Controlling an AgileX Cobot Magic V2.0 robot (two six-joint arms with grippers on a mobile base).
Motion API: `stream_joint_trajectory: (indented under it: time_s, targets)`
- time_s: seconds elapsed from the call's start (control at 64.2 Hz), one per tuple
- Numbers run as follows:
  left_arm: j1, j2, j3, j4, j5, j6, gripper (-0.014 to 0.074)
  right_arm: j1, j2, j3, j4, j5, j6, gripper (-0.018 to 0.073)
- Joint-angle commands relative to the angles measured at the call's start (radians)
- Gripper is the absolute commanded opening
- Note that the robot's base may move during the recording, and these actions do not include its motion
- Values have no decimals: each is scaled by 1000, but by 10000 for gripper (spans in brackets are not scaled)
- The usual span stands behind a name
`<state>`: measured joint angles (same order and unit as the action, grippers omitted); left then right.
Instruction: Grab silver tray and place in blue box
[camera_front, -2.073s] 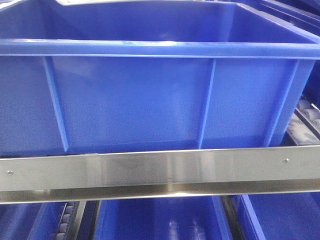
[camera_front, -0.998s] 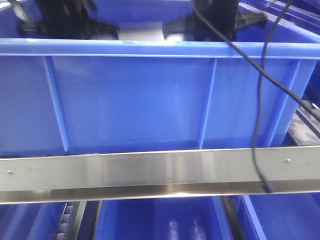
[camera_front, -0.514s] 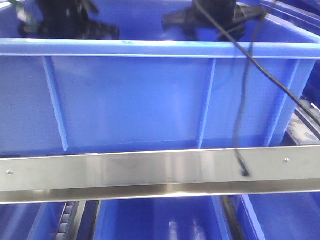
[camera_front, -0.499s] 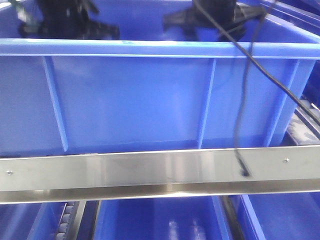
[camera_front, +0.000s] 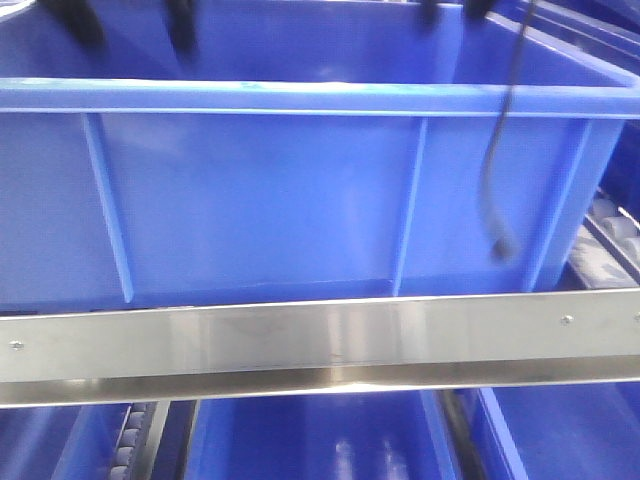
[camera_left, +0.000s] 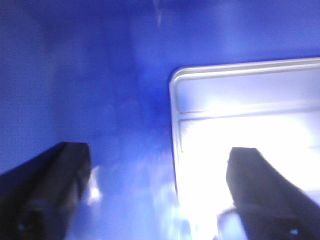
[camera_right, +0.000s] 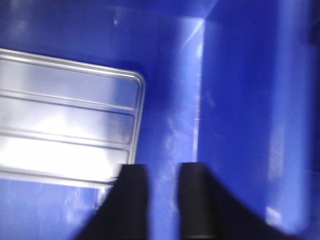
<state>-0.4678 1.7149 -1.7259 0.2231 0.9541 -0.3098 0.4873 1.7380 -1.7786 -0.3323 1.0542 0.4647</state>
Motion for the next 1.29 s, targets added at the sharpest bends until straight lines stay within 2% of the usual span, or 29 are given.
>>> stream_joint_trajectory:
  time_s: [0.0, 0.047, 0.281, 0.343, 0.795, 0.951, 1.122, 1.278]
  targets:
    - [-7, -127, 1, -16, -17, 64, 290, 6, -114, 13, -38, -35, -25, 38]
    - [-7, -174, 38, -18, -17, 73, 225, 6, -144, 44, -38, -42, -30, 60]
    - [-7, -402, 273, -46, -76, 73, -116, 34, -335, 283, -38, -160, -58, 53]
    - [-7, -477, 351, -58, -113, 73, -90, 45, -399, 357, -38, -199, -66, 53]
    - [-7, -1066, 912, -83, -408, 73, -94, 63, -940, 1000, -37, -573, -66, 53]
    - [-7, -1240, 987, -110, -422, 80, -94, 63, -1128, 1163, -38, -689, -66, 53]
    - [-7, -1400, 1001, -157, -422, 158, -94, 63, -1344, 1306, -38, -809, -66, 53]
    - [-7, -1462, 1001, -160, -422, 174, -94, 63, -1488, 1355, -42, -838, -66, 53]
